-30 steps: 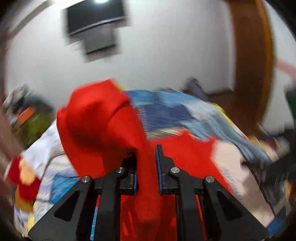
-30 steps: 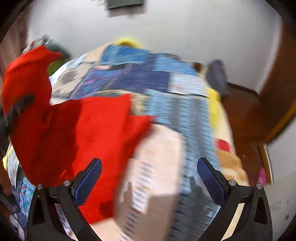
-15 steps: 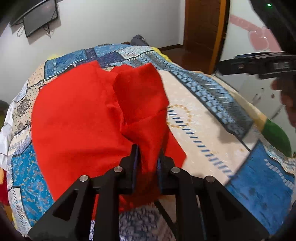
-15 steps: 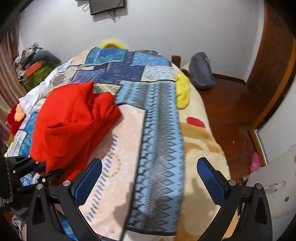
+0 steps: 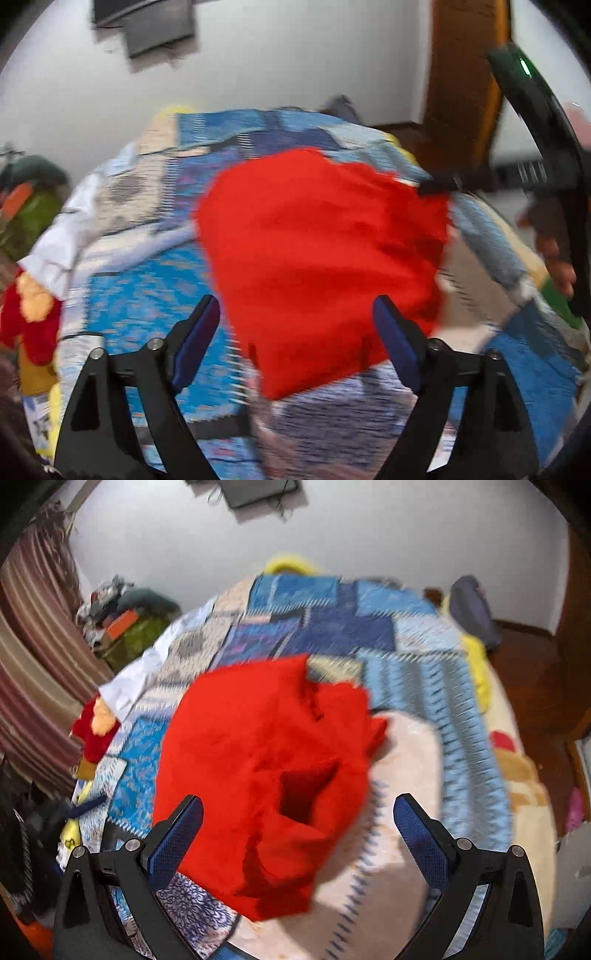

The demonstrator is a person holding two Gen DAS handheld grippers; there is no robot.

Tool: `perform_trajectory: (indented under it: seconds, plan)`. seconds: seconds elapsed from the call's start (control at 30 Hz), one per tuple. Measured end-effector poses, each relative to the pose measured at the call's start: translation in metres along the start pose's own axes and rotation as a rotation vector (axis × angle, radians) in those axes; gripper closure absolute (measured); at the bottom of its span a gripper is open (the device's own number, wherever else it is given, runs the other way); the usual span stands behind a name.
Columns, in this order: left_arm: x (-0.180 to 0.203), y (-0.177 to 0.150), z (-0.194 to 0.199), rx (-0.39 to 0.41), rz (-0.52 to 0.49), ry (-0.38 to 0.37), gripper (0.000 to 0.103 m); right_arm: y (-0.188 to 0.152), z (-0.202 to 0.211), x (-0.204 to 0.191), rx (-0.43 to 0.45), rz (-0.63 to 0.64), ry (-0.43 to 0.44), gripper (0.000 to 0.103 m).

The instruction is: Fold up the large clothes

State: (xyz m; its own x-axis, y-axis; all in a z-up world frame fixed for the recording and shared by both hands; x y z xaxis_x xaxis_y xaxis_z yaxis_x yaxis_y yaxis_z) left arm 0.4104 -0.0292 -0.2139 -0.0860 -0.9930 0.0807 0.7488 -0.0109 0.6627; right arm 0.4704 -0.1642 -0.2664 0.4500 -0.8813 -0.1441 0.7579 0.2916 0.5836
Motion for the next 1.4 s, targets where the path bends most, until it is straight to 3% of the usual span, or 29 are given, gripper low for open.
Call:
perform_trajectory:
  seconds: [0.1,0.2,0.3,0.4,0.43,0.53,0.67,0.83,0.9,1.0,1.1,1.2,1.4]
  plan:
    - [-0.023,0.001,-0.022,-0.030,0.040,0.055,0.018,-0.020,-0.043,-0.005,-0.114,-0.023,0.023,0.001]
    - [-0.031,-0.026,-0.065,-0.183,0.032,0.077,0.017,-0.053,-0.075,0.001,-0.235,-0.052,0.024,0.001]
    - [-0.022,-0.066,-0.091,-0.281,-0.073,0.101,0.016,-0.068,-0.069,0.007,-0.211,-0.054,0.034,0.001]
    - [-0.018,-0.081,-0.079,-0.184,-0.132,0.117,0.016,-0.078,-0.056,0.013,-0.228,-0.069,0.043,0.001]
    - [-0.018,-0.085,-0.075,-0.187,-0.141,0.113,0.016,-0.082,-0.051,0.016,-0.235,-0.086,0.055,0.001]
    - [-0.027,-0.089,-0.064,-0.205,-0.094,0.108,0.016,-0.085,-0.039,0.023,-0.237,-0.125,0.082,0.001]
    - [-0.048,-0.070,-0.039,-0.147,-0.026,0.098,0.016,-0.074,-0.016,0.027,-0.164,-0.147,0.099,0.001]
    - [-0.059,-0.024,-0.024,-0.106,0.124,-0.035,0.016,-0.041,-0.008,0.025,-0.072,-0.168,0.143,0.001]
    - [-0.059,-0.005,-0.034,-0.116,0.198,-0.119,0.016,-0.026,-0.016,0.018,-0.064,-0.173,0.154,0.001]
    - [-0.058,0.010,-0.063,-0.158,0.275,-0.180,0.016,-0.014,-0.042,0.015,-0.085,-0.171,0.158,0.001]
    - [-0.058,0.015,-0.100,-0.229,0.316,-0.201,0.016,-0.012,-0.075,0.021,-0.137,-0.190,0.171,0.001]
    - [-0.050,0.018,-0.123,-0.283,0.376,-0.278,0.016,-0.010,-0.100,0.020,-0.169,-0.190,0.205,0.001]
    - [-0.040,0.021,-0.157,-0.326,0.428,-0.354,0.008,0.008,-0.118,0.012,-0.133,-0.129,0.219,0.007]
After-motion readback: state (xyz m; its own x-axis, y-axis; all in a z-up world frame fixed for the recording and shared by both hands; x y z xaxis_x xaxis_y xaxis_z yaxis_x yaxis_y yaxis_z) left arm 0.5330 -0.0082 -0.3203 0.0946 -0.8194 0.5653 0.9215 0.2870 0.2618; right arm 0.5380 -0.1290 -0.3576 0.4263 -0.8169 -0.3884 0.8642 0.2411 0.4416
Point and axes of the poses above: each gripper's, at about its wrist camera, not at the fingertips, and z roughly against the way its jaws point, x to its right, y to its top, the point moved 7 cm from there along -z, roughly the way its jaws point, and after that the axes turned 14 degrees about z, right-handed, at the moved point
